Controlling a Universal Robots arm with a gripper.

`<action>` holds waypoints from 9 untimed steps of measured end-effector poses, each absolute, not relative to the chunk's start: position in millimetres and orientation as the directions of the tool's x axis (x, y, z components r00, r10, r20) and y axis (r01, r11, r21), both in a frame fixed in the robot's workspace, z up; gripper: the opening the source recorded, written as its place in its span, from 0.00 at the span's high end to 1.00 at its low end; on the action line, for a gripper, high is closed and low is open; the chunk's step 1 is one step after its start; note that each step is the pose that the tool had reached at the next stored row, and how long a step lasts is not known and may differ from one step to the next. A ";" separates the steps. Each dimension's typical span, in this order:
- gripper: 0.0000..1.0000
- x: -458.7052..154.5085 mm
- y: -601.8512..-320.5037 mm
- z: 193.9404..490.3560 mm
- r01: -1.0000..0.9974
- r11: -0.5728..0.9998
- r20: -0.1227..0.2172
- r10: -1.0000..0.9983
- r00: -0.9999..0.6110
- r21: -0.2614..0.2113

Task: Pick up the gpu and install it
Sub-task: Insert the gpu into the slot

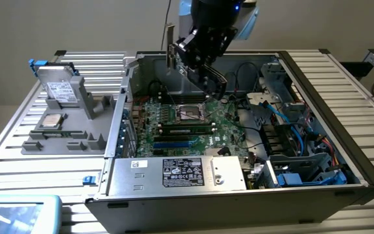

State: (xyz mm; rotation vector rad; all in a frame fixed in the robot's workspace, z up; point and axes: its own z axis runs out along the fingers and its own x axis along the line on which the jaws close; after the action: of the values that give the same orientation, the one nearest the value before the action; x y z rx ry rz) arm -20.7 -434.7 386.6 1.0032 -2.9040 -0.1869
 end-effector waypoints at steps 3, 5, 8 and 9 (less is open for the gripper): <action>0.71 -20.7 -434.7 386.6 -0.653 0.746 0.020 -0.661 -0.751 0.135; 0.71 -20.7 -434.7 386.6 -0.679 0.722 0.020 -0.687 -0.726 0.135; 0.71 -20.7 -434.7 386.6 -0.717 0.684 0.020 -0.726 -0.688 0.134; 0.71 -20.7 -434.7 386.6 -0.730 0.671 0.019 -0.738 -0.675 0.134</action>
State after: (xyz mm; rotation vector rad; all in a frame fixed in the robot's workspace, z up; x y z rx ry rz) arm -20.7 -434.7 386.6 1.2340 -2.8051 -0.1770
